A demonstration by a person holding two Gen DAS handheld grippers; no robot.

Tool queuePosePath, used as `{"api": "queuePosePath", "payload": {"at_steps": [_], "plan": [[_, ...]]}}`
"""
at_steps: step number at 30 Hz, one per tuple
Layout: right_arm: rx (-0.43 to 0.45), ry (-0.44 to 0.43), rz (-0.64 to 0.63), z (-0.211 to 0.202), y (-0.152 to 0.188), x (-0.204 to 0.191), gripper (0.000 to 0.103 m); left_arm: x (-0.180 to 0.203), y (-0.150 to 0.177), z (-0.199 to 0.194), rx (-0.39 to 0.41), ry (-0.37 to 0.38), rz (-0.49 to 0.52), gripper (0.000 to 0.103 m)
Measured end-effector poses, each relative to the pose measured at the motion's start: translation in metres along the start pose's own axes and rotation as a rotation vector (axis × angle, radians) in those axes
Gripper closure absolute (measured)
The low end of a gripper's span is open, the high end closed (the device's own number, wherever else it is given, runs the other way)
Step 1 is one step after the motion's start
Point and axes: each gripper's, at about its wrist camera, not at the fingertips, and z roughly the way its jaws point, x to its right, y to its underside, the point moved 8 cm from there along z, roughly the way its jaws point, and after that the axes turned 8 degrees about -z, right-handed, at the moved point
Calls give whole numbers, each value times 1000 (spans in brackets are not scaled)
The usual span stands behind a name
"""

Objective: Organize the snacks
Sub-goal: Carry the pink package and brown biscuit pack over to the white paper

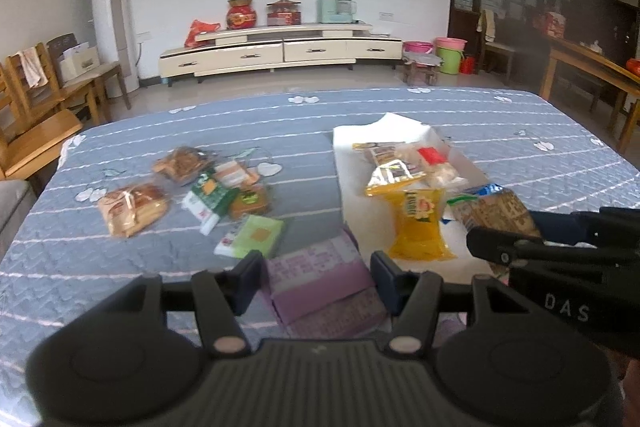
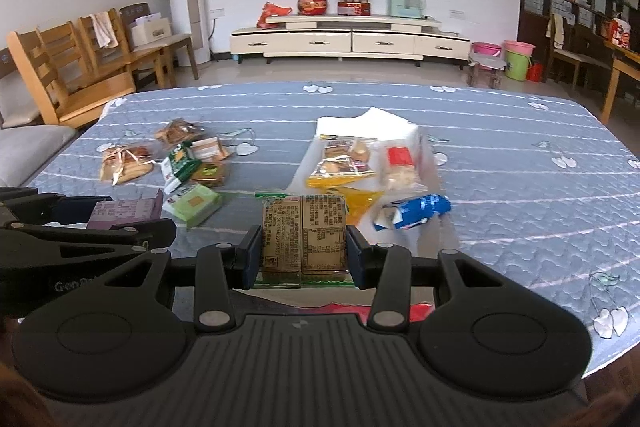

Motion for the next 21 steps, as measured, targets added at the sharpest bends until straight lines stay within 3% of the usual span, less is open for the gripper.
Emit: {"api": "queuePosePath", "payload": {"at_steps": [21], "plan": [[-4,94,74,-2,6,36,50,47,-11,22,-8,86,61,44]]}}
